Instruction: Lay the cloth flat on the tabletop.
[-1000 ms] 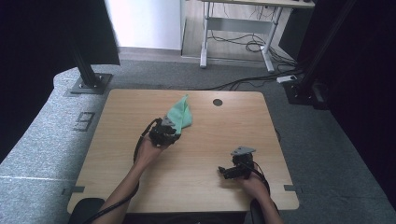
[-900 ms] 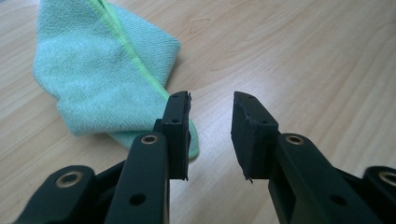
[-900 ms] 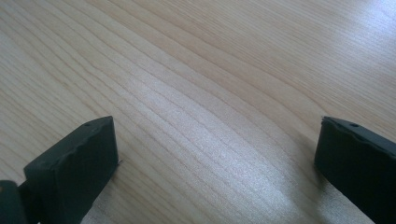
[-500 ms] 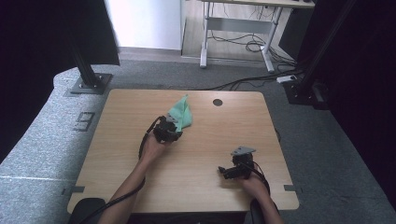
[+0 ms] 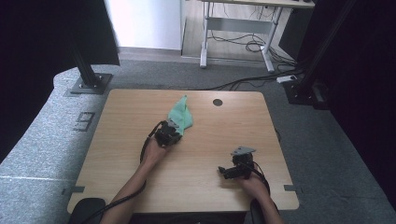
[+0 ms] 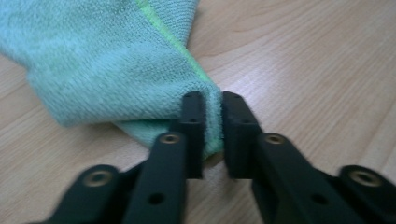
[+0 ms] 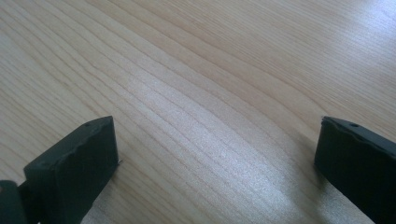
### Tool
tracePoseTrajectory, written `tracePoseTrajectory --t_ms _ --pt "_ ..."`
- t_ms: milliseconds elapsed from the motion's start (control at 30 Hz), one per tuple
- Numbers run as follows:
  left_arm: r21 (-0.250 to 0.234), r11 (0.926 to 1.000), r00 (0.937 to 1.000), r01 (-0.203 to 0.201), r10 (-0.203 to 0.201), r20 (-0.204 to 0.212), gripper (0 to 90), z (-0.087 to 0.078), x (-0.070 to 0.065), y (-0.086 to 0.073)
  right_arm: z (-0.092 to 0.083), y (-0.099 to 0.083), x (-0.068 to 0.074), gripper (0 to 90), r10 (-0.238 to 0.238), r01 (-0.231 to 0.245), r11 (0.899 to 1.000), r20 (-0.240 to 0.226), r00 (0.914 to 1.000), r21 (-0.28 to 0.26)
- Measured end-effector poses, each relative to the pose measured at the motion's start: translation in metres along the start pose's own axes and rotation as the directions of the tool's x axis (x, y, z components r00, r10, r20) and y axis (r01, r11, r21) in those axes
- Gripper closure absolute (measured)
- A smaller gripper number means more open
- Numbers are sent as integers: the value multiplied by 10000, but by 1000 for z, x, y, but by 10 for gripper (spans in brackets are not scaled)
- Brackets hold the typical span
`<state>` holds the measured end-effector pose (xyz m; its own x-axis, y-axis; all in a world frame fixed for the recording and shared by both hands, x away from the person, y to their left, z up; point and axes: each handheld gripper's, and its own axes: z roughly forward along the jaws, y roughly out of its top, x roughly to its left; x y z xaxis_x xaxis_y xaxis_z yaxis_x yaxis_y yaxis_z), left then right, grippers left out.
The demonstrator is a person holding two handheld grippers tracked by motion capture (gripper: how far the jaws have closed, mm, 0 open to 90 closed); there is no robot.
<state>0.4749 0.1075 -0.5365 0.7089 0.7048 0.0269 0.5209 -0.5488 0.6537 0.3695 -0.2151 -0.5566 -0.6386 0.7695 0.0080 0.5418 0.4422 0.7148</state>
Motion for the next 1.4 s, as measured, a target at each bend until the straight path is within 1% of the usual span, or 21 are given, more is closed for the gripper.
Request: tracePoseTrajectory --t_ms 67,133,200,300,367,500,567,600,633,667,733,767,900,1033,1067,1100,1233,1300,1333,1367,1400 --pt "56 10000 9999 -68 68 113 845 -1 -2 1 0 0 0 0 0 0 10000 0 10000 1" --pt "18 10000 9998 -70 70 202 848 -1 -4 2 0 0 0 0 3 -3 10000 -1 10000 1" --pt "-314 9995 9993 21 -10 367 849 -6 -7 6 0 0 0 0 2 -2 10000 0 10000 0" --pt "-511 9987 9991 -7 29 434 848 -12 -10 12 0 0 0 0 1 -1 10000 -1 10000 2" --pt "-847 9963 9991 -112 147 409 848 -23 -13 21 0 0 0 0 1 -1 10000 -1 10000 2" --pt "-1129 9935 9995 -142 175 280 847 -38 -10 28 0 0 0 0 -7 7 10000 2 10000 -5" --pt "-1336 9910 9998 8 20 208 847 -46 -4 31 0 0 0 0 -7 7 10000 5 10000 -5" --pt "-1494 9887 9998 150 -130 142 847 -53 2 32 0 0 0 0 -10 10 10000 2 10000 -5" --pt "-1494 9887 9998 150 -130 142 847 -53 2 32 0 0 0 0 -10 10 10000 2 10000 -5" --pt "-1583 9871 9997 246 -230 123 847 -57 6 33 0 0 0 0 1 -1 10000 1 10000 -2" --pt "-1899 9801 9983 577 -551 186 847 -69 15 35 0 0 0 0 -2 2 10000 2 10000 -5" --pt "-1899 9801 9983 577 -551 186 848 -69 15 35 0 0 0 0 -2 2 10000 2 10000 -5" --pt "-2306 9710 9979 634 -578 306 848 -85 16 42 0 0 0 0 -11 11 10000 2 10000 -7" --pt "-2711 9612 9980 512 -395 487 849 -100 9 52 0 0 0 0 -7 7 10000 1 10000 -6" --pt "-2893 9563 9982 430 -292 518 849 -106 5 56 0 0 0 0 -39 39 10000 5 10000 -21" --pt "-2893 9563 9982 430 -292 518 849 -106 5 56 0 0 0 0 -39 39 10000 5 10000 -21" --pt "-3454 9384 9986 113 72 523 849 -128 -5 70 0 0 0 0 -28 28 10000 13 10000 -25" --pt "-3518 9361 9988 5 168 461 849 -133 -6 74 0 0 0 0 -29 29 10000 8 10000 -27" --pt "-3434 9392 9993 -65 190 331 849 -135 -5 76 0 0 0 0 -19 20 10000 12 10000 -28" --pt "-3434 9392 9993 -65 190 331 849 -135 -5 76 0 0 0 0 -19 20 10000 12 10000 -28" --pt "-3330 9429 9996 -17 113 270 849 -134 -3 76 0 0 0 0 -25 25 10000 11 10000 -27"
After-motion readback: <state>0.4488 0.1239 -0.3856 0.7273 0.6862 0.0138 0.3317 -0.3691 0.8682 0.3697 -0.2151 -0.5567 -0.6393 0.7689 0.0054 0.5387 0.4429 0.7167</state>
